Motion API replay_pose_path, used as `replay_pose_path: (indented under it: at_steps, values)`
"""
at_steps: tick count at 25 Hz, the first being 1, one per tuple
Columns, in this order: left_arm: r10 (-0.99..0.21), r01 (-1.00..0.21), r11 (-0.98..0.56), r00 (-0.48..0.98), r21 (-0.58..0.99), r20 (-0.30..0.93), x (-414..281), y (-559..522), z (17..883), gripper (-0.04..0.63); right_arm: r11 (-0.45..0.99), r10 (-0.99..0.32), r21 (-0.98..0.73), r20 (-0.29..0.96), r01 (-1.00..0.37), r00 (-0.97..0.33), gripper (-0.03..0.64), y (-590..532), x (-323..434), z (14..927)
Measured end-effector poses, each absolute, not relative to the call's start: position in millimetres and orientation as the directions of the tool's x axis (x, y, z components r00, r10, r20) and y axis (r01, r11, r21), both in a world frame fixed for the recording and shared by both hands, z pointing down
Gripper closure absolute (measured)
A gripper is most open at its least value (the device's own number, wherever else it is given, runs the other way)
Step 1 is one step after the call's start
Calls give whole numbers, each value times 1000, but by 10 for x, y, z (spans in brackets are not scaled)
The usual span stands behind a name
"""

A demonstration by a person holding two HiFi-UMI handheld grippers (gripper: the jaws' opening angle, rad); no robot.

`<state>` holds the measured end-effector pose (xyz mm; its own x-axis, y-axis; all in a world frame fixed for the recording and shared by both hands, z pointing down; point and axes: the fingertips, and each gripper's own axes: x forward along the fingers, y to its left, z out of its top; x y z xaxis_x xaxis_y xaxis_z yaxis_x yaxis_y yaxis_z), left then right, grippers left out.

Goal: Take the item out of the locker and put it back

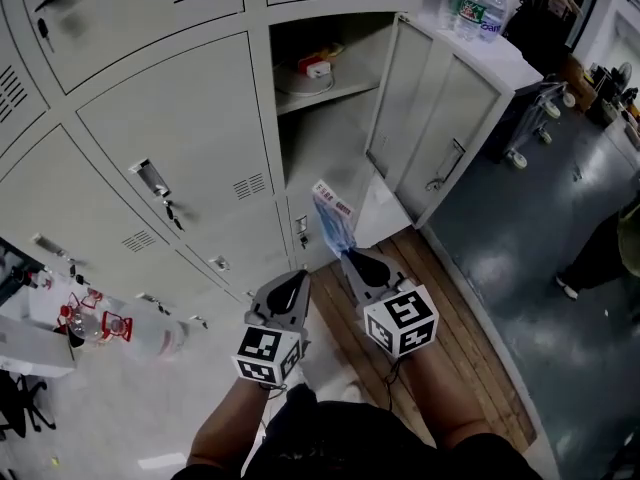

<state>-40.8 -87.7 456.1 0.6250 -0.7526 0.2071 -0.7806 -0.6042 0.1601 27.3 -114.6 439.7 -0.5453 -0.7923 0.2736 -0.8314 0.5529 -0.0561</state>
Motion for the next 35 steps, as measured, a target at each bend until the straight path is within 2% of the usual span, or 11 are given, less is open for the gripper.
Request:
replay_pose_path:
  at_steps: [11,20,35]
  values:
    - [-681,-706,-694,707,139,191,-578,-1472,4489,592,471,-860,11,229,-882,-456,606,-1791,86,4156]
    - [-612,-632,-768,773,104,168,-623,-1737,4371,592,418,-892,113,238,-901,-384,606,-2189,-11,4075]
    - [-610,-634,-765,770,117,184,-539,-2123,4441,591,450,-879,187,266,-873,-396,606,-3045,29,4131]
